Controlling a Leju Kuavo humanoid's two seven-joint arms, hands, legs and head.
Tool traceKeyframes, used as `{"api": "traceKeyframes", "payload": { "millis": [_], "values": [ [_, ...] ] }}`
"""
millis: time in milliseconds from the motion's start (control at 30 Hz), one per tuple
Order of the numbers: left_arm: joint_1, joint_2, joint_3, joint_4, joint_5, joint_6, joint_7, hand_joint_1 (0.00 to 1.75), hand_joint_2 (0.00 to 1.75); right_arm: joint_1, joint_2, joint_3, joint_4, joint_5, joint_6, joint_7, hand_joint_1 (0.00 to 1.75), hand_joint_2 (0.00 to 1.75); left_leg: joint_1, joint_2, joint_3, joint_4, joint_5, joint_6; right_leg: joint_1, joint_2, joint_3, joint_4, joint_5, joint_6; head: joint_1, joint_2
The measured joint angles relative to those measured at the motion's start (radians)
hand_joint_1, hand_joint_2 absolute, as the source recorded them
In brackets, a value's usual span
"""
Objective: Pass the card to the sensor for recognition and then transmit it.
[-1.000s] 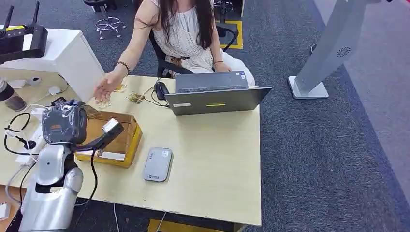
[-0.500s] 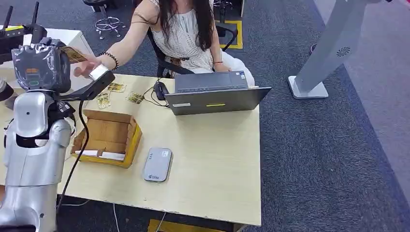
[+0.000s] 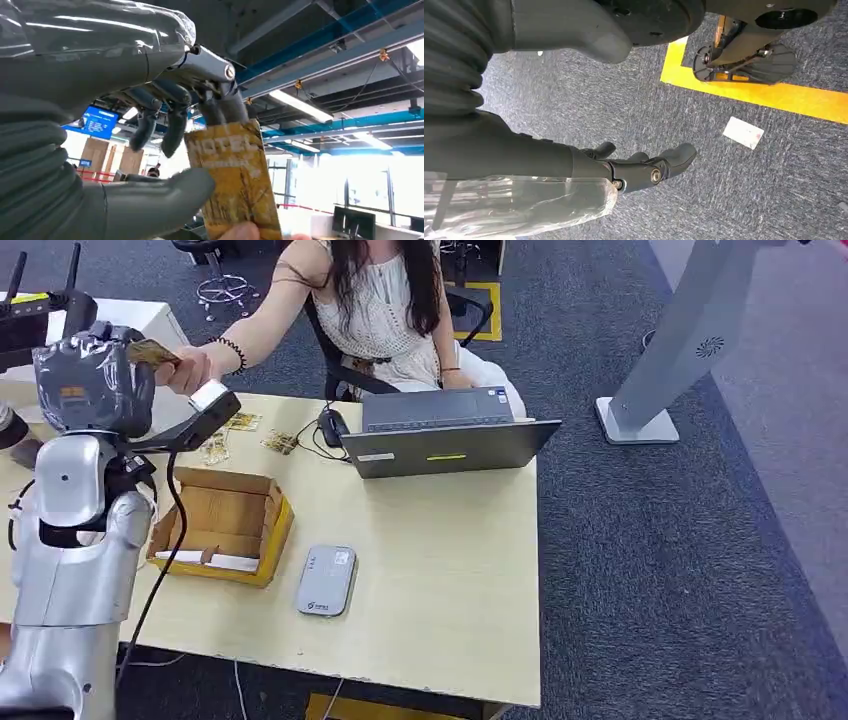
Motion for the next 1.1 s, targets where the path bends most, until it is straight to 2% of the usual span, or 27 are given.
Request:
{"api": "traceKeyframes", "payload": {
  "millis": [433, 567, 700, 833, 933, 1033, 1100],
  "values": [
    [0.035, 0.000, 0.000, -0.008, 0.007, 0.033, -0.001, 0.00, 1.75, 0.000, 0.000, -0.007, 0.000, 0.000, -0.005, 0.004, 0.00, 1.75, 0.000, 0.000, 0.000, 0.000, 0.000, 0.000, 0.000, 0.000, 0.000, 0.000, 0.000, 0.000, 0.000, 0.000],
    [0.068, 0.002, 0.000, -0.038, 0.023, 0.053, -0.015, 0.00, 1.75, 0.000, 0.000, -0.011, 0.000, -0.007, -0.011, 0.004, 0.00, 1.75, 0.000, 0.000, 0.000, 0.000, 0.000, 0.000, 0.000, 0.000, 0.001, 0.000, 0.000, 0.000, 0.000, 0.000],
    [0.212, 0.007, 0.003, -0.189, 0.140, 0.141, -0.086, 0.00, 1.75, 0.002, 0.002, -0.033, 0.000, -0.038, -0.020, 0.001, 0.00, 1.75, 0.000, 0.001, 0.000, 0.000, -0.001, 0.000, 0.000, 0.001, 0.000, 0.000, -0.001, 0.001, 0.000, 0.000],
    [0.301, 0.011, 0.010, -0.284, 0.163, 0.158, -0.103, 0.00, 1.75, 0.003, 0.002, -0.049, 0.000, -0.043, -0.020, 0.000, 0.00, 1.75, 0.000, -0.001, -0.001, -0.001, -0.001, 0.000, 0.000, -0.002, 0.000, 0.000, -0.002, 0.001, 0.000, 0.000],
    [0.397, 0.017, 0.037, -0.363, 0.239, 0.201, -0.147, 0.00, 1.75, 0.003, 0.004, -0.061, 0.000, -0.057, -0.027, 0.003, 0.00, 1.75, 0.000, 0.002, 0.000, -0.001, -0.001, 0.000, 0.000, 0.001, 0.001, 0.000, -0.002, 0.000, 0.000, 0.000],
    [0.583, 0.015, 0.106, -0.471, 0.401, 0.289, -0.244, 0.00, 1.75, 0.007, 0.005, -0.084, 0.000, -0.082, -0.040, -0.002, 0.00, 1.75, 0.000, 0.006, 0.002, -0.002, -0.004, -0.001, 0.000, 0.005, 0.001, 0.000, -0.003, 0.000, 0.000, 0.000],
    [0.710, 0.001, 0.205, -0.525, 0.536, 0.328, -0.368, 0.00, 1.75, 0.010, 0.006, -0.101, 0.000, -0.096, -0.047, -0.008, 0.00, 1.75, 0.000, 0.006, 0.001, -0.002, -0.005, -0.001, 0.000, 0.005, 0.000, 0.000, -0.005, 0.000, 0.000, 0.000]
  ]
}}
